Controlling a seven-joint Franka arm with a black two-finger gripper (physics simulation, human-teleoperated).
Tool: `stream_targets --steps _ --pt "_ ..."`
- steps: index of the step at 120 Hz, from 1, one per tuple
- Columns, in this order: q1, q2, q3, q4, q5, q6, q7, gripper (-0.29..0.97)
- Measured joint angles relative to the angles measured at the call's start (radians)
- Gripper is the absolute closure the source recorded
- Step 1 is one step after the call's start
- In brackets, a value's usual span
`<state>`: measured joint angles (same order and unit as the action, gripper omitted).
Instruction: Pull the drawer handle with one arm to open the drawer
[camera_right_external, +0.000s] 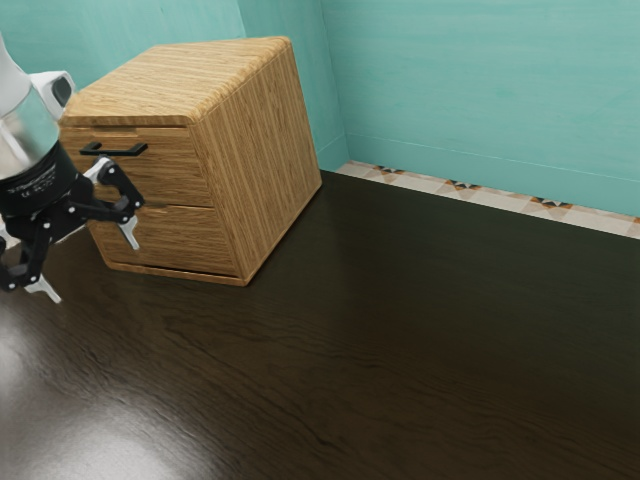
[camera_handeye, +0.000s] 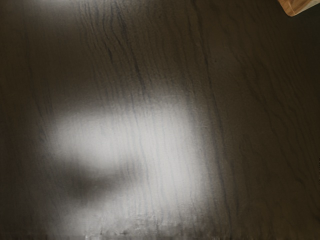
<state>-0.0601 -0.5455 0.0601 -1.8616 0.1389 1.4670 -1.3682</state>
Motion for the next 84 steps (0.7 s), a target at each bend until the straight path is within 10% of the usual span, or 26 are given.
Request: stream_targets --steps 24,39,84 --pt "0.01 0.021 -0.014 0.06 -0.008 -0.083 -0.251 0.0" --pt "0.011 0.125 0.029 0.158 0.125 -0.069 -0.375 0.0" --pt "-0.225 -0.113 0.251 -0.16 0.451 0.434 -0.536 0.0"
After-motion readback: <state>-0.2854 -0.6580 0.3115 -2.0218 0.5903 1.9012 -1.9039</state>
